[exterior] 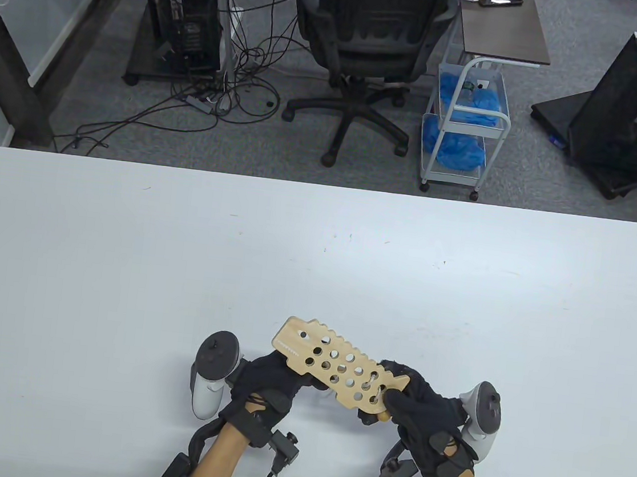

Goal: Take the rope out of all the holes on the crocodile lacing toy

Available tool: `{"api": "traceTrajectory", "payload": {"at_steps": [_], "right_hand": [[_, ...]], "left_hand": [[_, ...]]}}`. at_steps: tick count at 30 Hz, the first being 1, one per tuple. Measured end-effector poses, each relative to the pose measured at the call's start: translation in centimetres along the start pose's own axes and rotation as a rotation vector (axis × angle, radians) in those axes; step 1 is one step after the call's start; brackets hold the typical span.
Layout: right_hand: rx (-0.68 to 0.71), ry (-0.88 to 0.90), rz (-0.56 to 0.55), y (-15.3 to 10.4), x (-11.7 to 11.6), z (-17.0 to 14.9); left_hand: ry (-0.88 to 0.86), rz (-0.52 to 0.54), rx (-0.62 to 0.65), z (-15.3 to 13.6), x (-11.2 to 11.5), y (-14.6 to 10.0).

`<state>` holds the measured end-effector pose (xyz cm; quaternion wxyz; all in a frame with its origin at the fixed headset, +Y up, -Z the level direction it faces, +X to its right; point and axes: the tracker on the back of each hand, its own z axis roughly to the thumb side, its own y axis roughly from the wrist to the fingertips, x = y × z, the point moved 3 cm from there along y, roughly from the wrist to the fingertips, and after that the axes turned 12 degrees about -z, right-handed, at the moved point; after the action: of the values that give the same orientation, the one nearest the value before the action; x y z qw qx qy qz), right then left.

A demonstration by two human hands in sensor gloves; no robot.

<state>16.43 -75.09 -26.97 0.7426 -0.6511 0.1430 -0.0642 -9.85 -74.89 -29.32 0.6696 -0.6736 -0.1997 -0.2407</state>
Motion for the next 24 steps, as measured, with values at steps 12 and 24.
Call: {"api": "traceTrajectory", "payload": {"at_steps": [12,24], "right_hand": [[0.002,0.024,0.075,-0.1,-1.2,0.4],[-0.012,-0.024,0.0,-0.2,-0.7,0.3]], "left_hand": [[-0.046,-0.106,-0.007,-0.3,1.0,0.5],[0.058,-0.148,0.048,0.8,3.3,1.0]]}}
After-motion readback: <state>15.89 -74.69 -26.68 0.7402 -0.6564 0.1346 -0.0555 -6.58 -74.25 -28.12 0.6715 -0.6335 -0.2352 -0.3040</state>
